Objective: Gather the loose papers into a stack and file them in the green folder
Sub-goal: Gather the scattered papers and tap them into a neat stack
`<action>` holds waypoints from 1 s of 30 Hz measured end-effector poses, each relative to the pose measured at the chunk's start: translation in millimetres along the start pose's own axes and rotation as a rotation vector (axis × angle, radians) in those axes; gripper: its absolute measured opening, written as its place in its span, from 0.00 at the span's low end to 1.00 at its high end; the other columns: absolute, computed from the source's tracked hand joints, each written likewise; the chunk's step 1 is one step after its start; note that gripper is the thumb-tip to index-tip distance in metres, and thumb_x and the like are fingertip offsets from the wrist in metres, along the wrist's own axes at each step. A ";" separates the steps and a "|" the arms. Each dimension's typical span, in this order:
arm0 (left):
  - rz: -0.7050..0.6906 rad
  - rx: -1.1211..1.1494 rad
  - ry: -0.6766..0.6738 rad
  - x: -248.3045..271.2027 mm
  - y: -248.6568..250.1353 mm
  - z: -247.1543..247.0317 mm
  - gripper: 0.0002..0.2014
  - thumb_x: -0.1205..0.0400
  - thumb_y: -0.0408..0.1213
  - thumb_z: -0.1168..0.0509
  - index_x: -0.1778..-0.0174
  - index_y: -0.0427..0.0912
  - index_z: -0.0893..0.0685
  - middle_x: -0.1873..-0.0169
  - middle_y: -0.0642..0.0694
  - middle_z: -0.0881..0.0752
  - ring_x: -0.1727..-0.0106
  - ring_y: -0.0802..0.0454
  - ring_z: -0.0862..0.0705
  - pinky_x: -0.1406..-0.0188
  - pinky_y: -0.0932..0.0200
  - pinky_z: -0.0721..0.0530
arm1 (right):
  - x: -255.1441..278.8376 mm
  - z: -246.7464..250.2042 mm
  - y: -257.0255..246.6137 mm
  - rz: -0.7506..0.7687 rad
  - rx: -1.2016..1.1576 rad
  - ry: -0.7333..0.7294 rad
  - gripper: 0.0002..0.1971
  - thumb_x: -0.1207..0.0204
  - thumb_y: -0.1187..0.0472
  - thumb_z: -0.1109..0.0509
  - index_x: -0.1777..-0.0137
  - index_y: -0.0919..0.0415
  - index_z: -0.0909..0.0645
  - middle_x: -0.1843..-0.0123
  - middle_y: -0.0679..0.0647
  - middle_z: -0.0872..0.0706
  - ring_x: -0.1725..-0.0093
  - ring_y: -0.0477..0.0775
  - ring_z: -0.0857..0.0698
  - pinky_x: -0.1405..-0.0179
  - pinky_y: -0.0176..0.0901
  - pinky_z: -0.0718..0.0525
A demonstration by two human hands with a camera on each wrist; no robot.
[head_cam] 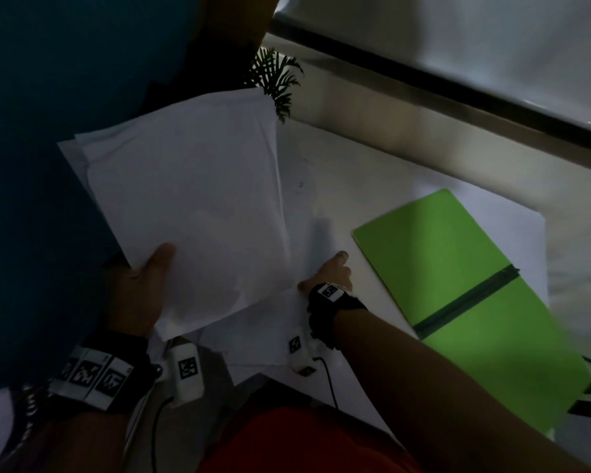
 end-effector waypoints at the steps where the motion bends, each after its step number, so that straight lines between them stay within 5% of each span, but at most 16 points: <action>1: -0.006 -0.006 0.004 0.8 2.1 0.3 0.20 0.20 0.41 0.32 0.31 0.49 0.24 0.40 0.51 0.20 0.39 0.53 0.22 0.38 0.55 0.27 | -2.7 -1.1 1.3 -0.006 -0.045 0.008 0.51 0.30 0.57 0.22 0.17 0.62 0.54 0.24 0.65 0.29 0.31 0.66 0.21 0.32 0.57 0.19; 4: -0.001 -0.008 0.025 -0.4 2.0 2.4 0.21 0.20 0.41 0.32 0.30 0.45 0.22 0.40 0.52 0.21 0.38 0.53 0.22 0.37 0.54 0.27 | -5.8 2.3 1.3 -0.005 -0.077 0.051 0.23 0.27 0.58 0.26 0.35 0.65 0.26 0.37 0.63 0.16 0.43 0.62 0.13 0.44 0.53 0.12; 7: 0.009 -0.022 0.025 -5.0 -1.4 3.4 0.21 0.20 0.42 0.31 0.31 0.40 0.20 0.40 0.50 0.19 0.37 0.51 0.21 0.33 0.51 0.26 | -7.8 13.4 4.5 0.005 -0.101 0.036 0.13 0.26 0.61 0.26 0.45 0.67 0.19 0.42 0.64 0.12 0.47 0.63 0.12 0.49 0.51 0.10; 15: 0.140 -0.012 -0.085 -2.7 -24.0 -35.3 0.19 0.20 0.41 0.31 0.33 0.44 0.19 0.43 0.47 0.15 0.42 0.46 0.16 0.38 0.48 0.20 | 13.3 146.9 37.3 0.138 -0.221 0.306 0.25 0.36 0.60 0.19 0.41 0.68 0.21 0.41 0.67 0.14 0.43 0.67 0.13 0.54 0.48 0.19; 18: 0.222 -0.034 -0.149 7.9 -41.2 -66.7 0.17 0.21 0.37 0.30 0.37 0.36 0.16 0.44 0.44 0.14 0.44 0.44 0.15 0.41 0.49 0.18 | 37.4 195.1 35.2 0.276 -0.283 0.420 0.22 0.38 0.63 0.18 0.46 0.66 0.20 0.47 0.64 0.12 0.51 0.61 0.12 0.59 0.44 0.22; 22: 0.329 -0.069 -0.264 24.2 -67.1 -109.7 0.17 0.20 0.36 0.31 0.37 0.33 0.16 0.43 0.41 0.13 0.47 0.45 0.15 0.48 0.56 0.21 | 87.0 252.7 4.0 0.510 -0.375 0.549 0.25 0.40 0.62 0.17 0.43 0.62 0.20 0.46 0.58 0.11 0.49 0.56 0.12 0.52 0.45 0.15; 27: 0.420 -0.224 -0.397 31.4 -98.4 -141.9 0.20 0.21 0.40 0.31 0.35 0.34 0.18 0.43 0.42 0.15 0.45 0.42 0.16 0.45 0.55 0.19 | 128.8 267.1 -47.5 0.741 -0.535 0.355 0.27 0.44 0.61 0.15 0.45 0.59 0.19 0.50 0.50 0.10 0.53 0.50 0.11 0.53 0.43 0.14; 30: 0.408 -0.239 -0.441 30.6 -102.1 -145.9 0.17 0.18 0.38 0.35 0.35 0.35 0.18 0.41 0.39 0.15 0.41 0.39 0.16 0.36 0.49 0.19 | 102.1 245.5 -41.5 0.706 -0.701 0.216 0.25 0.47 0.64 0.14 0.48 0.61 0.16 0.51 0.52 0.07 0.52 0.53 0.08 0.54 0.50 0.10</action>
Point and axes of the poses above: each hand's wrist, its own x-axis away from the middle knuckle, its own z-axis out of the back of the hand, y = z × x, the point moved 8 cm from there along -x, towards the middle knuckle
